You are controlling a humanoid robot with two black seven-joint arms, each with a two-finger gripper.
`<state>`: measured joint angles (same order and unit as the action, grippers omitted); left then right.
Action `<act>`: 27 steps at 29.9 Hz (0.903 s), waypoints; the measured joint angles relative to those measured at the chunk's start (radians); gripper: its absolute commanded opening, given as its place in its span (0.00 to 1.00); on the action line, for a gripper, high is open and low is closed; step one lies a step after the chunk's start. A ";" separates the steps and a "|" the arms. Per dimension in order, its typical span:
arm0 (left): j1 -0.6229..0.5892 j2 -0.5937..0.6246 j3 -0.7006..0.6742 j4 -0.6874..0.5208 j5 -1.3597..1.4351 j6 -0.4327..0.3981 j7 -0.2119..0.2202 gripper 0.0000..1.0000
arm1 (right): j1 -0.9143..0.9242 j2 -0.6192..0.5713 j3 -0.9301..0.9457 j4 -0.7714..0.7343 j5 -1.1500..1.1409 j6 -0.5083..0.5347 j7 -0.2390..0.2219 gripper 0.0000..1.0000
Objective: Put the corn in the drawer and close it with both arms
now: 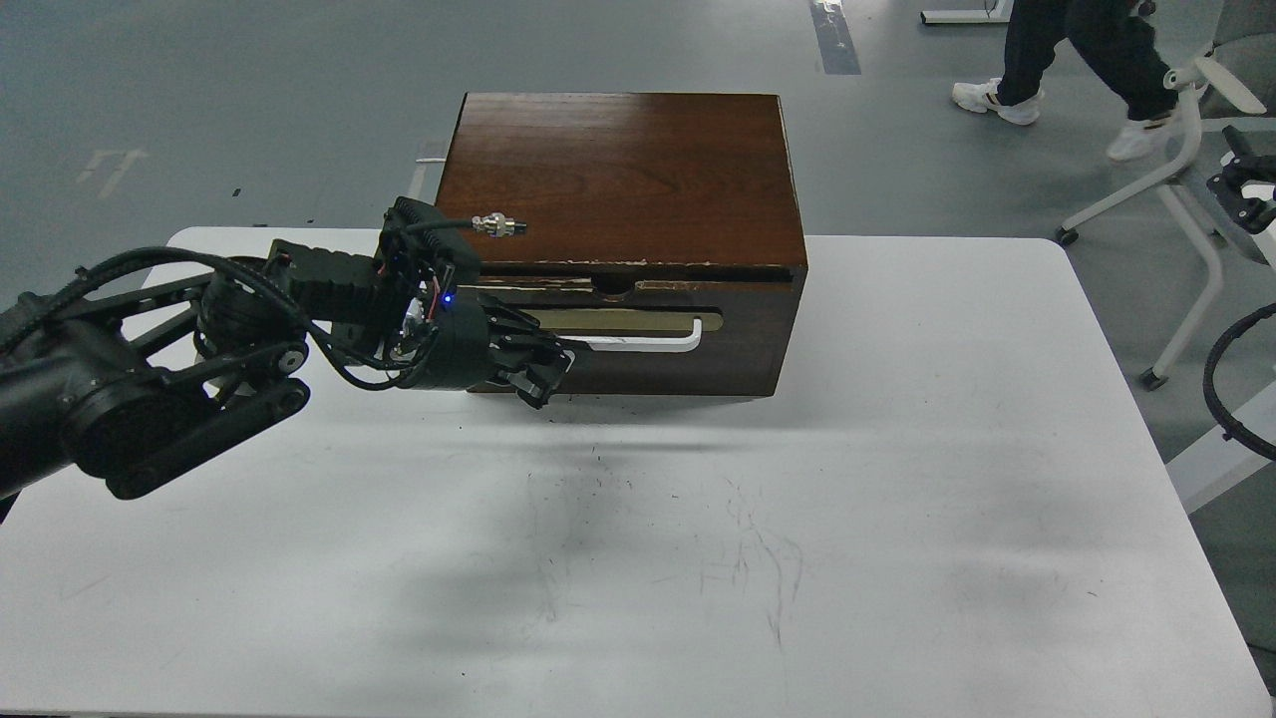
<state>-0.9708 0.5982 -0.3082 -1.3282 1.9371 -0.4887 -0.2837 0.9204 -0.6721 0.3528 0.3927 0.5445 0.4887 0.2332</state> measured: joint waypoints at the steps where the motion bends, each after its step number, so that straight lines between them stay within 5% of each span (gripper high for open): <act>1: 0.000 0.000 0.000 0.004 0.000 0.000 0.000 0.00 | 0.000 0.000 0.000 0.000 0.000 0.000 0.000 1.00; 22: -0.054 0.007 -0.010 -0.002 -0.179 0.000 -0.006 0.00 | -0.003 -0.002 0.000 -0.001 0.000 0.000 0.000 1.00; 27: -0.099 0.075 -0.021 -0.014 -0.554 0.000 -0.006 0.47 | -0.003 -0.009 0.005 0.000 0.000 0.000 0.000 1.00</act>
<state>-1.0697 0.6732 -0.3288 -1.3419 1.3835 -0.4887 -0.2895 0.9173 -0.6808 0.3577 0.3923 0.5445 0.4887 0.2332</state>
